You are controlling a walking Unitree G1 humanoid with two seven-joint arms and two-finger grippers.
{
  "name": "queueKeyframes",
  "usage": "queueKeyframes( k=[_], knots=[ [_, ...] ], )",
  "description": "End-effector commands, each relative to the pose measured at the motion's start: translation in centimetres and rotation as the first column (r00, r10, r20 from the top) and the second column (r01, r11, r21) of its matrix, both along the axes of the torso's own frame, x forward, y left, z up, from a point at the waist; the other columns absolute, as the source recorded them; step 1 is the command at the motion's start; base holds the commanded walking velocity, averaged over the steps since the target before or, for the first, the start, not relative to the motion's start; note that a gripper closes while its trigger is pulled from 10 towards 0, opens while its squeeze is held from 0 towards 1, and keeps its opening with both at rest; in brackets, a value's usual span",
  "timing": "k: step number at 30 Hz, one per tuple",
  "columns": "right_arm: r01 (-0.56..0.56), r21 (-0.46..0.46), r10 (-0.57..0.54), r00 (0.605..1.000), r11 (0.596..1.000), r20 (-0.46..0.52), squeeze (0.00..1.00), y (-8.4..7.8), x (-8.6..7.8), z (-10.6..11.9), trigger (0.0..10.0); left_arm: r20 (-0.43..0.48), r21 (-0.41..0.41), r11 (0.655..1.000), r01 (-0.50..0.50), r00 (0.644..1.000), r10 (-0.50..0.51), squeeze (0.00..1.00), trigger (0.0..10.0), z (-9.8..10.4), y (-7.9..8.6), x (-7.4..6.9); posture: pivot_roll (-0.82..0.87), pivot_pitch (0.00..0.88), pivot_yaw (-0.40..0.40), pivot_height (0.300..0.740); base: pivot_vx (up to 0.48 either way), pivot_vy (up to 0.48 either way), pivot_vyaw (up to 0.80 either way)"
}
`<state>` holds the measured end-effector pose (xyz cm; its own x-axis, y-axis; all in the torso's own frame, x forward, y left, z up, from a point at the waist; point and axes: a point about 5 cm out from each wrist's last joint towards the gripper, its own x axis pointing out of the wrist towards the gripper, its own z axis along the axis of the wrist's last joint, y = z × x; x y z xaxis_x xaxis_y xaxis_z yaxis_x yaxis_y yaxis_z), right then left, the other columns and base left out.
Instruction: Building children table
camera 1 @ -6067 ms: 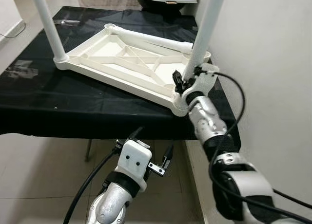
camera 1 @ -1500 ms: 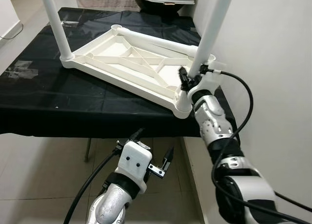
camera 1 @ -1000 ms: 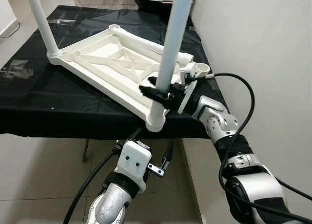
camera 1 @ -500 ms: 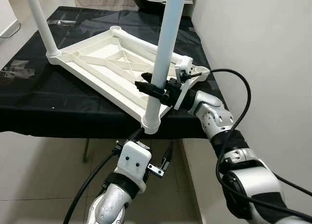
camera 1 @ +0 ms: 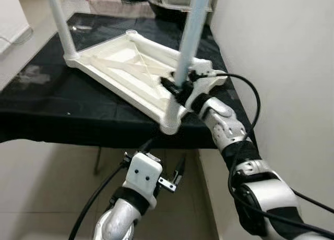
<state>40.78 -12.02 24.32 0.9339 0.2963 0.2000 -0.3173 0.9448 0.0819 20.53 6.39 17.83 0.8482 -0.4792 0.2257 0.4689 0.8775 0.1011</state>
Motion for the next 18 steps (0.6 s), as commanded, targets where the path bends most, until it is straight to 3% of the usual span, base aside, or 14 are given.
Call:
queueKeyframes(
  k=[1,2,3,4,5,6,8,10,12,13,14,18],
  knots=[
    [0.149,0.031,-0.145,0.982,0.988,-0.122,0.0,-2.7,0.0,-2.8,0.0,-0.021,0.01,1.0,0.007,1.0,-0.006,0.0,10.0,-0.5,-0.1,-0.1,0.12,0.172,-0.094,0.74,0.0,0.0,0.0],
    [0.468,0.032,-0.455,0.871,0.883,-0.188,0.0,-5.8,-0.2,-3.6,0.0,-0.021,0.011,1.0,0.008,1.0,-0.008,0.0,10.0,-0.5,-0.1,-0.1,0.12,0.174,-0.092,0.74,0.0,0.0,0.0],
    [0.468,0.032,-0.455,0.871,0.883,-0.188,0.0,-5.8,-0.2,-3.6,0.0,-0.021,0.011,1.0,0.008,1.0,-0.008,0.0,10.0,-0.5,-0.1,-0.1,0.12,0.174,-0.092,0.74,0.0,0.0,0.0],
    [0.661,0.031,-0.638,0.735,0.75,-0.228,0.0,-7.8,-0.6,-3.9,0.0,-0.022,0.013,1.0,0.01,1.0,-0.009,0.0,10.0,-0.5,-0.1,-0.1,0.12,0.173,-0.095,0.74,0.0,0.0,0.0],
    [0.738,0.036,-0.709,0.659,0.673,-0.251,0.0,-8.6,-0.8,-3.9,0.0,-0.022,0.013,1.0,0.01,1.0,-0.01,0.0,10.0,-0.5,-0.1,0.0,0.12,0.173,-0.095,0.74,0.0,0.0,0.0],
    [0.738,0.036,-0.709,0.659,0.673,-0.251,0.0,-8.6,-0.8,-3.9,0.0,-0.022,0.013,1.0,0.01,1.0,-0.01,0.0,10.0,-0.5,-0.1,0.0,0.12,0.173,-0.095,0.74,0.0,0.0,0.0],
    [0.794,0.058,-0.757,0.597,0.606,-0.264,0.0,-9.0,-0.7,-3.3,0.0,-0.023,0.016,1.0,0.01,1.0,-0.01,0.0,10.0,-0.6,-0.1,0.0,0.13,0.173,-0.097,0.74,0.0,0.0,0.0],
    [0.805,0.063,-0.767,0.584,0.591,-0.267,0.0,-9.1,-0.7,-3.2,0.0,-0.024,0.016,1.0,0.01,1.0,-0.009,0.0,10.0,-0.6,0.0,0.0,0.13,0.173,-0.097,0.74,0.0,0.0,0.0],
    [0.856,0.061,-0.818,0.51,0.514,-0.267,0.0,-10.3,-0.8,-2.7,0.0,-0.024,0.019,1.0,0.008,1.0,-0.007,0.0,10.0,-0.6,0.0,0.0,0.13,0.175,-0.097,0.74,0.0,0.0,0.0],
    [0.856,0.061,-0.818,0.51,0.514,-0.267,0.0,-10.3,-0.8,-2.7,0.0,-0.024,0.019,1.0,0.008,1.0,-0.007,0.0,10.0,-0.6,0.0,0.0,0.13,0.175,-0.097,0.74,0.0,0.0,0.0],
    [0.871,0.067,-0.83,0.485,0.487,-0.275,0.0,-10.8,-0.9,-2.6,0.0,-0.024,0.019,1.0,0.008,1.0,-0.007,0.0,10.0,-0.7,0.0,0.0,0.13,0.174,-0.1,0.74,0.0,0.0,0.0],
    [0.878,0.069,-0.836,0.472,0.473,-0.279,0.0,-11.2,-0.9,-2.5,0.0,-0.025,0.018,1.0,0.007,1.0,-0.007,0.0,10.0,-0.7,0.0,0.0,0.13,0.176,-0.1,0.74,0.0,0.0,0.0]
  ],
)
